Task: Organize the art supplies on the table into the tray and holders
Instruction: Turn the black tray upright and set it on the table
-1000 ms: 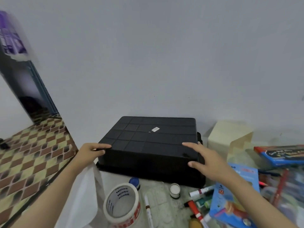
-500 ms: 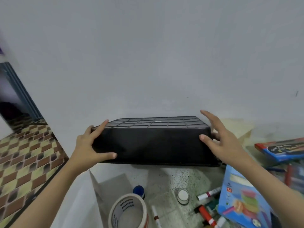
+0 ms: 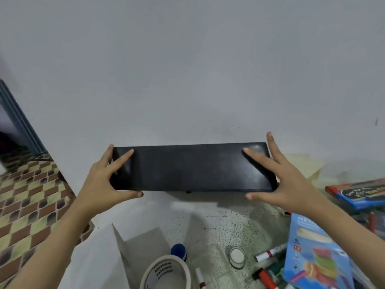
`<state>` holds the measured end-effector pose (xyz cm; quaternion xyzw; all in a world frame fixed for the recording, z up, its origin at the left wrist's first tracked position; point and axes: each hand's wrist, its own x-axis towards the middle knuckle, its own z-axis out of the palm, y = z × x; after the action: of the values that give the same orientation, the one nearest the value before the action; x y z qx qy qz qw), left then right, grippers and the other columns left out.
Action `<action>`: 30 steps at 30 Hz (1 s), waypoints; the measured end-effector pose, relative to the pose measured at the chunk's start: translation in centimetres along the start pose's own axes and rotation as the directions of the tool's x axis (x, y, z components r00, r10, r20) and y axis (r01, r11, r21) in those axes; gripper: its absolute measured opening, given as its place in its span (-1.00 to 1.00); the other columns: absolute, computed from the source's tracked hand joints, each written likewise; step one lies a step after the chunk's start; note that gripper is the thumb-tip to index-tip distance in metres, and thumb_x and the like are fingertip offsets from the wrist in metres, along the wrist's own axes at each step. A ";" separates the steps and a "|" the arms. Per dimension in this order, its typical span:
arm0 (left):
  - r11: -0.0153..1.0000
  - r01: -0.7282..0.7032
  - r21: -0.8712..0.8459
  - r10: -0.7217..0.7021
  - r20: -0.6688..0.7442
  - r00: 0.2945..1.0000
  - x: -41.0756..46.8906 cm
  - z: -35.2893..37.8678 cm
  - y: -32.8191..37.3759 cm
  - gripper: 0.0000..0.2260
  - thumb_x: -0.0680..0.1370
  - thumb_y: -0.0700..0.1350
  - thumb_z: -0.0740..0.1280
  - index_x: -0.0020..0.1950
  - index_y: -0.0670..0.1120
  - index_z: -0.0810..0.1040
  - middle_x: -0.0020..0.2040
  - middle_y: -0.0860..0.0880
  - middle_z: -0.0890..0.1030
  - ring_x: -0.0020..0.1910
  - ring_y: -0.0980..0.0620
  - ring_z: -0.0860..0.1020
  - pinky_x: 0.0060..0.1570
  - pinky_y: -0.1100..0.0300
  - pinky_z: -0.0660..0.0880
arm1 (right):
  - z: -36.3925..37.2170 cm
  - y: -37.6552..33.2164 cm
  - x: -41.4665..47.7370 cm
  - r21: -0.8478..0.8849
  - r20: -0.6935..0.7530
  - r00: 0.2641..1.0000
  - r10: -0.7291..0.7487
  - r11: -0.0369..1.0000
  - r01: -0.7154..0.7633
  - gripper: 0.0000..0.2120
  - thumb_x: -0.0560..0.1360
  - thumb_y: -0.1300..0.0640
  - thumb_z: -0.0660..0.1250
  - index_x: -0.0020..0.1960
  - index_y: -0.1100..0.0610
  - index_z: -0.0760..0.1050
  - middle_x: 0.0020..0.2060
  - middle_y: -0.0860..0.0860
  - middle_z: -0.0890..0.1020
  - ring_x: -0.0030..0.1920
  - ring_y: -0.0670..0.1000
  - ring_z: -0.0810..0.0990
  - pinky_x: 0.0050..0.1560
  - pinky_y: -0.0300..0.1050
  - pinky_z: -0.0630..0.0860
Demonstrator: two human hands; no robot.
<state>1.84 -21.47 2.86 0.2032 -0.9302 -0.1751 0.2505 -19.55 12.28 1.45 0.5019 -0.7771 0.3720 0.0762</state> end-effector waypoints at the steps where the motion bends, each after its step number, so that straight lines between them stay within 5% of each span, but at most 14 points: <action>1: 0.998 0.015 -0.056 -0.018 -0.043 0.999 0.2 0.1 -0.1 -0.15 0.18 0.17 0.56 0.34 0.43 0.17 0.55 0.07 0.05 0.47 -0.05 0.11 0.37 -0.08 0.22 | 0.2 0.1 0.2 0.031 -0.081 0.997 0.015 0.999 -0.012 -0.19 0.15 -0.27 0.46 0.35 -0.43 0.21 0.51 -0.23 -0.21 0.33 -0.51 0.04 0.14 -0.58 0.18; 4: 0.972 0.024 -0.233 -0.066 -0.173 0.983 0.5 0.4 -0.4 -0.36 0.26 0.04 0.51 0.24 0.38 0.34 0.46 0.07 0.29 0.40 0.02 0.27 0.32 0.06 0.27 | 1.1 0.2 0.6 0.108 -0.281 0.956 0.077 0.993 -0.048 -0.30 0.15 -0.21 0.46 0.27 -0.30 0.37 0.50 -0.10 0.10 0.26 -0.53 0.19 0.10 -0.63 0.25; 7: 0.935 0.005 -0.354 -0.105 -0.262 0.959 0.7 1.1 -1.3 -0.48 0.35 -0.06 0.48 0.22 0.31 0.42 0.32 0.07 0.43 0.27 0.04 0.39 0.26 0.13 0.35 | 2.2 0.5 0.6 0.237 -0.371 0.926 0.076 0.971 0.016 -0.37 0.23 -0.11 0.49 0.28 -0.19 0.42 0.35 -0.32 0.35 0.40 -0.25 0.28 0.30 -0.39 0.32; 9: 0.921 0.027 -0.388 -0.160 -0.317 0.935 0.8 1.9 -1.7 -0.50 0.44 -0.10 0.42 0.33 0.18 0.40 0.38 0.00 0.38 0.34 0.01 0.35 0.25 0.15 0.35 | 2.6 0.8 0.6 0.258 -0.442 0.894 0.071 0.965 0.050 -0.42 0.33 -0.07 0.51 0.30 -0.13 0.42 0.24 -0.44 0.43 0.36 -0.15 0.39 0.28 -0.35 0.36; 13: 0.873 0.105 -0.476 -0.288 -0.332 0.898 0.9 3.1 -1.9 -0.56 0.58 -0.13 0.26 0.44 0.05 0.28 0.38 -0.08 0.37 0.33 -0.07 0.37 0.23 0.05 0.39 | 3.3 1.1 0.3 0.227 -0.488 0.869 0.083 0.973 0.035 -0.48 0.41 -0.15 0.30 0.35 -0.23 0.31 0.17 -0.42 0.48 0.16 -0.27 0.51 0.13 -0.44 0.42; 16: 0.837 0.096 -0.538 -0.302 -0.310 0.901 1.0 3.3 -1.5 -0.56 0.60 -0.15 0.22 0.46 0.07 0.24 0.29 -0.08 0.45 0.25 -0.03 0.44 0.18 0.16 0.36 | 4.0 1.3 0.3 0.182 -0.479 0.868 0.132 0.982 -0.049 -0.49 0.44 -0.22 0.17 0.38 -0.29 0.17 0.17 -0.25 0.50 -0.05 -0.14 0.56 -0.11 -0.54 0.40; 21: 0.867 0.079 -0.492 -0.296 -0.379 0.877 2.6 2.1 -0.3 -0.60 0.61 -0.08 0.21 0.44 0.10 0.27 0.30 -0.05 0.45 0.17 0.01 0.44 0.14 0.19 0.36 | 3.7 1.0 2.2 0.125 -0.557 0.826 0.081 0.992 -0.013 -0.54 0.53 -0.11 0.10 0.40 -0.29 0.08 0.08 -0.16 0.53 -0.17 -0.30 0.51 -0.16 -0.57 0.34; 26: 0.915 -0.002 -0.404 -0.193 -0.442 0.876 5.1 0.6 -0.8 -0.61 0.60 -0.10 0.23 0.43 0.11 0.30 0.39 0.08 0.38 0.33 0.00 0.39 0.24 0.17 0.34 | 2.4 0.5 4.3 -0.135 -0.521 0.846 -0.111 0.990 0.047 -0.47 0.56 0.30 0.15 0.44 -0.09 0.21 0.22 0.02 0.49 0.09 -0.15 0.45 0.05 -0.67 0.19; 30: 0.972 0.087 -0.219 -0.171 -0.401 0.900 5.8 0.7 -2.5 -0.57 0.60 -0.06 0.23 0.44 0.21 0.24 0.41 0.08 0.38 0.33 -0.08 0.41 0.18 -0.02 0.40 | 2.4 1.2 4.8 -0.185 -0.474 0.875 -0.101 0.983 0.013 -0.54 0.56 0.17 0.06 0.43 -0.08 0.29 0.17 0.09 0.53 -0.07 -0.07 0.50 -0.04 -0.67 0.22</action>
<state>-2.39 -26.12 3.50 0.2717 -0.8177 -0.2344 0.4500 -22.31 7.54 1.52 0.4078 -0.7483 0.4124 0.3218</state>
